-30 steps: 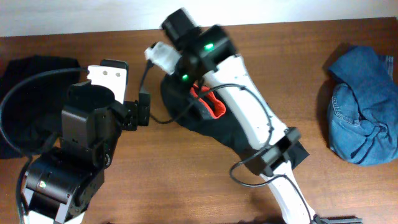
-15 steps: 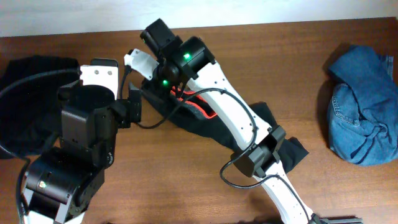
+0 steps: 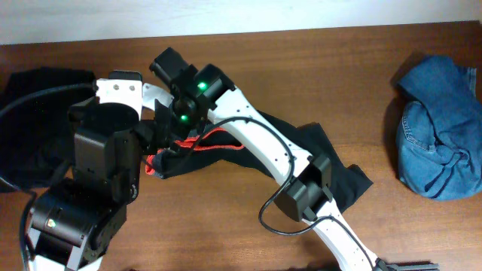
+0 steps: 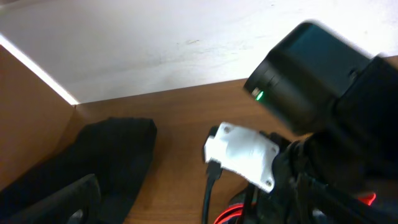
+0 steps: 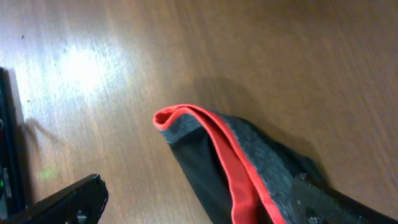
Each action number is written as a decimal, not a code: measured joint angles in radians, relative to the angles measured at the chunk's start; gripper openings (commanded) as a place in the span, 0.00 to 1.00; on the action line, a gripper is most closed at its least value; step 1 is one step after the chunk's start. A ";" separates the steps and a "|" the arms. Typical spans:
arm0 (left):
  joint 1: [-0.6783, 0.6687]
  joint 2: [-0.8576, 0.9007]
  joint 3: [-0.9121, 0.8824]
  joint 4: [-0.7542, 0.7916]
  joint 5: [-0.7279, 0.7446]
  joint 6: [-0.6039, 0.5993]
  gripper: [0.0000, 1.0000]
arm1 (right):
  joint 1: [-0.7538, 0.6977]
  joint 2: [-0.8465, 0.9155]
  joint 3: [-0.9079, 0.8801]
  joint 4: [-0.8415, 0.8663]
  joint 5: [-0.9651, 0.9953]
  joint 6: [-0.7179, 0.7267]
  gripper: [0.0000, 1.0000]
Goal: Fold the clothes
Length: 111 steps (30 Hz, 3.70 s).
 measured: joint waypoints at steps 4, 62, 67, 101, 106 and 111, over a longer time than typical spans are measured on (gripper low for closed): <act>0.000 -0.004 0.000 0.000 0.003 0.000 1.00 | -0.074 -0.019 0.059 -0.061 0.026 0.068 0.99; -0.267 0.784 0.004 0.192 0.344 0.058 0.53 | -0.932 -0.175 0.132 -0.386 0.142 0.351 0.99; -0.267 0.800 0.004 0.190 0.333 0.033 0.52 | -0.932 -0.175 0.132 -0.386 0.142 0.352 0.99; -0.267 0.894 0.004 0.230 0.344 0.011 0.34 | -0.932 -0.175 0.132 -0.386 0.142 0.359 0.99; -0.267 0.901 0.004 0.232 0.344 0.011 0.32 | -0.932 -0.175 0.132 -0.386 0.142 0.359 0.99; -0.267 0.934 0.004 0.233 0.344 0.007 0.13 | -0.932 -0.175 0.132 -0.386 0.143 0.358 0.99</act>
